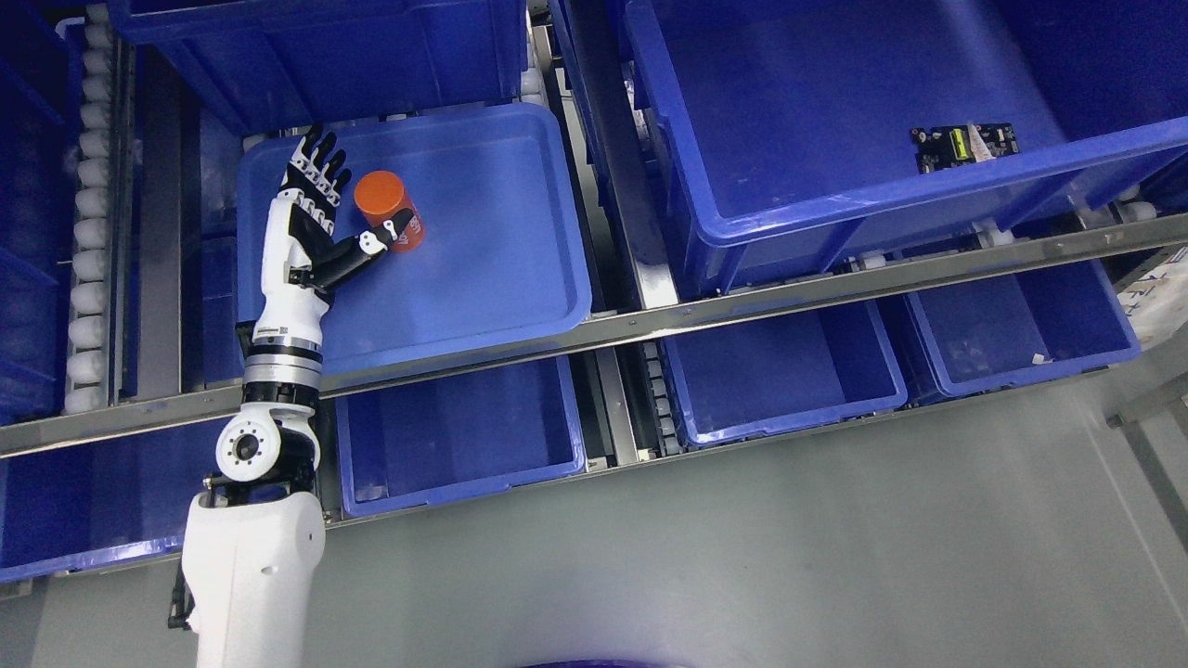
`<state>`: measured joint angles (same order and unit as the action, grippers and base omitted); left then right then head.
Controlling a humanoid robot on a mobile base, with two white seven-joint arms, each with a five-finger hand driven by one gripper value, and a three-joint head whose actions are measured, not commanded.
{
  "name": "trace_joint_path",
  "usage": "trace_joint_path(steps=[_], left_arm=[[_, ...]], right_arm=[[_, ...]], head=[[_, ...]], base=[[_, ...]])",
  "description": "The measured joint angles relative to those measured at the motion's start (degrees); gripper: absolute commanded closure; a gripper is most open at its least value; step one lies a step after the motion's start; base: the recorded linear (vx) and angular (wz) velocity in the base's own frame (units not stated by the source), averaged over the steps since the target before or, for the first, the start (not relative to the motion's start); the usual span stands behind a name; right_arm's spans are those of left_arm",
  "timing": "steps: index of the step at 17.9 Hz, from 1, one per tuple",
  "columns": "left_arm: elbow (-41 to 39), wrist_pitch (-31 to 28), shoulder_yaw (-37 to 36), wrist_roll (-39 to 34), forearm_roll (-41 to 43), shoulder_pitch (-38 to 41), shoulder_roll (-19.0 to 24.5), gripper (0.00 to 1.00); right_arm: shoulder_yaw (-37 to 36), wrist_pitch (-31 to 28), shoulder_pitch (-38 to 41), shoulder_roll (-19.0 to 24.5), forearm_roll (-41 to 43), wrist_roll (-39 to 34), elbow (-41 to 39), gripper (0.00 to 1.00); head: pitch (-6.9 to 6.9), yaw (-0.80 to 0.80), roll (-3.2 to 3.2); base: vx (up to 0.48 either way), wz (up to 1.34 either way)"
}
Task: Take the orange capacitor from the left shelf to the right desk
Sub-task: 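Close the left hand around the orange capacitor in the blue bin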
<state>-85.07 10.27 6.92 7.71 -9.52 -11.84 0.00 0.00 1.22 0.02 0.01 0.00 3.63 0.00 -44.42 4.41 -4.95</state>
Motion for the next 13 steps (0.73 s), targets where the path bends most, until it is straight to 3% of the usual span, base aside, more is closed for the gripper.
trace_joint_path(steps=[8,13], left_arm=[[-1.29,-1.36,-0.72,2.39,1.29,0.63,2.33,0.00],[-1.48,-8.93,-1.72,6.33,2.99,-1.60,4.66,0.02]], right_arm=[[0.00,0.00,0.00,0.00,0.00,0.00,0.00,0.00],[0.00,0.00,0.00,0.00,0.00,0.00,0.00,0.00]], head=[[0.00,0.00,0.00],[0.00,0.00,0.00]], base=[[0.007,0.00],[0.000,0.00]])
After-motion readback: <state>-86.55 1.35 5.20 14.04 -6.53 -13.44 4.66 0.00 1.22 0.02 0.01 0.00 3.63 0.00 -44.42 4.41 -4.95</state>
